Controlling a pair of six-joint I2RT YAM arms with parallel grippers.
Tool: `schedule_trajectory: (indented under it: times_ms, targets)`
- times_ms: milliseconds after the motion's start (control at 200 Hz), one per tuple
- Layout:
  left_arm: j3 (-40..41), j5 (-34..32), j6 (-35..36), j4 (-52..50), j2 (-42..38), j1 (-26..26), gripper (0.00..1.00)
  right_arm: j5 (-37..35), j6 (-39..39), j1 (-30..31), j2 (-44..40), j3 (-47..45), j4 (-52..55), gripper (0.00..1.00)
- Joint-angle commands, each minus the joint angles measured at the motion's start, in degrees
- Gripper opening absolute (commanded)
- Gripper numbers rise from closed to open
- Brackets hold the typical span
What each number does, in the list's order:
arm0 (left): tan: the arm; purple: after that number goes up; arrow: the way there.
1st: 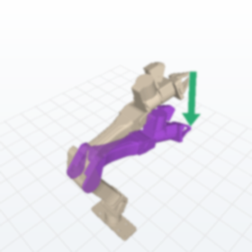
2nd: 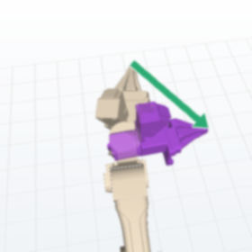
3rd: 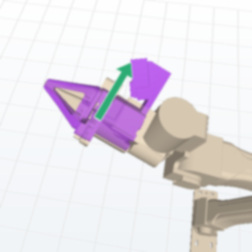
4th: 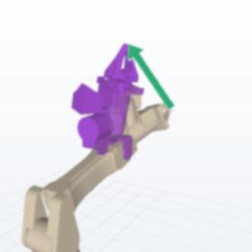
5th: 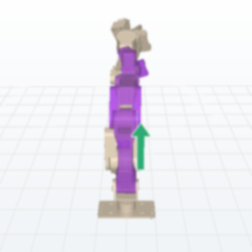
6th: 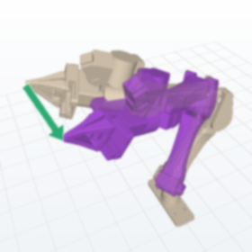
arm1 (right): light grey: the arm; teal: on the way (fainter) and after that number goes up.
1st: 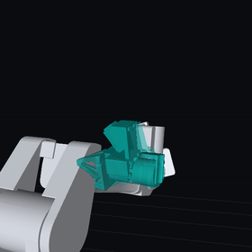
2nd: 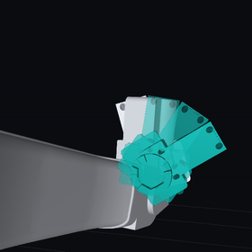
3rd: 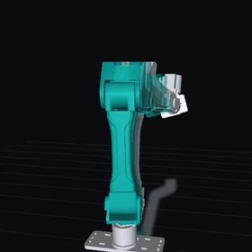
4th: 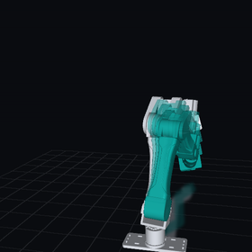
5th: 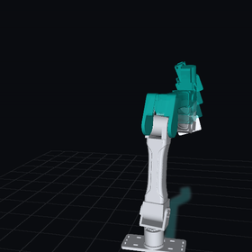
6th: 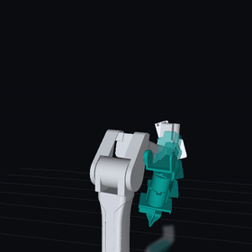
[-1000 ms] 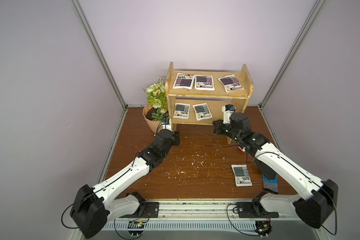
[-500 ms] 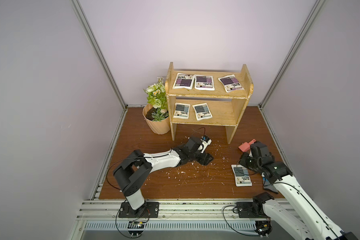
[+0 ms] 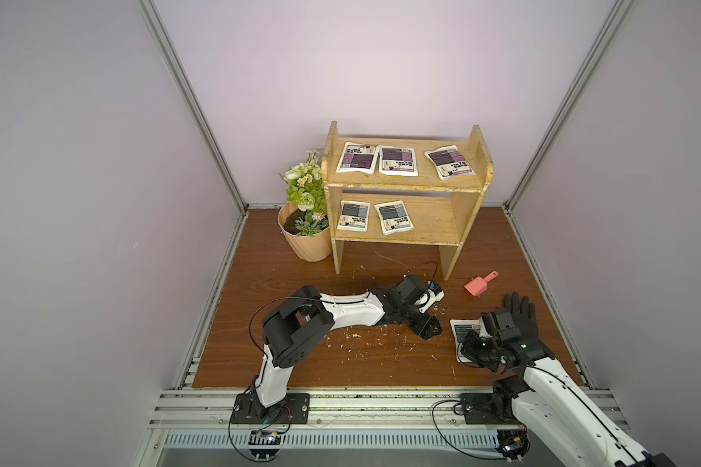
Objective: Place the bagged coffee beans on the shelf by color
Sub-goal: Pick up the bagged coffee beans at the center of the board.
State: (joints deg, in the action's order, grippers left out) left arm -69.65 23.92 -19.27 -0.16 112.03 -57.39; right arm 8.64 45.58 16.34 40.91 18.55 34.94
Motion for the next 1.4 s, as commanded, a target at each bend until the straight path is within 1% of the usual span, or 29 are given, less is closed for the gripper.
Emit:
schedule_trajectory:
  times_ms: [0, 145, 250, 265, 310, 395, 445, 480, 550, 630, 731, 806, 921, 1066, 1211, 1396]
  targets:
    - [-0.3, -3.0, 0.9, -2.3, -0.8, 0.3, 0.72, 5.1, 3.3, 0.0, 2.3, -2.5, -7.9, 0.14]
    - [0.3, -5.0, 0.9, -2.0, -1.3, 0.3, 0.73, 8.6, 4.7, 0.1, 8.1, -2.5, -18.6, 0.14]
    - [0.3, -6.0, 1.5, -2.4, -1.7, 0.3, 0.73, 9.3, 4.2, 0.1, 13.2, 0.2, -21.8, 0.13]
    - [0.3, -6.0, 1.6, -2.4, -1.8, 0.3, 0.73, 10.9, 4.1, 0.1, 13.7, 0.5, -22.4, 0.12]
    - [0.3, -6.3, 1.9, -2.5, -2.0, 0.3, 0.73, 12.7, 4.3, 0.2, 15.2, 1.3, -24.0, 0.12]
    - [0.2, -6.9, 2.1, -2.6, -2.0, 0.5, 0.73, 14.3, 4.6, 0.7, 15.3, 2.8, -26.2, 0.13]
    - [0.2, -7.1, 2.1, -2.6, -1.9, 0.7, 0.73, 13.3, 3.5, 0.8, 14.5, 4.4, -24.8, 0.14]
    - [0.2, -7.3, 1.9, -2.6, -1.9, 0.9, 0.73, 11.3, 2.3, 0.7, 13.5, 6.1, -22.2, 0.15]
    - [0.3, -6.8, 1.7, -2.2, -1.9, 1.5, 0.73, 4.5, 0.8, 0.6, 11.2, 9.3, -15.7, 0.15]
    - [0.8, -5.3, 1.9, -1.2, -2.0, 2.0, 0.73, -2.0, 1.8, 0.3, 7.6, 11.2, -9.8, 0.16]
    - [1.0, -2.2, 3.0, 0.1, -2.1, 2.0, 0.73, -6.1, 3.6, -0.9, 3.7, 11.2, -4.8, 0.18]
    - [0.2, 0.4, 4.1, 0.4, -1.4, 2.0, 0.73, -6.3, 5.5, -1.6, 2.1, 9.6, -3.7, 0.18]
    - [-2.3, 3.6, 5.7, -0.7, 0.6, 2.0, 0.73, -5.1, 8.1, -3.1, 1.2, 6.3, -3.8, 0.23]
    - [-5.0, 5.8, 7.2, -2.4, 2.8, 2.0, 0.74, -3.2, 8.8, -5.0, -0.6, 4.9, -4.4, 0.36]
    - [-7.9, 6.9, 8.3, -4.4, 5.3, 2.1, 0.74, -1.9, 8.6, -6.9, -2.0, 4.2, -3.9, 0.46]
    - [-9.2, 6.4, 8.1, -5.5, 7.8, 2.4, 0.73, -0.2, 8.4, -9.0, -1.4, 1.9, -5.6, 0.48]
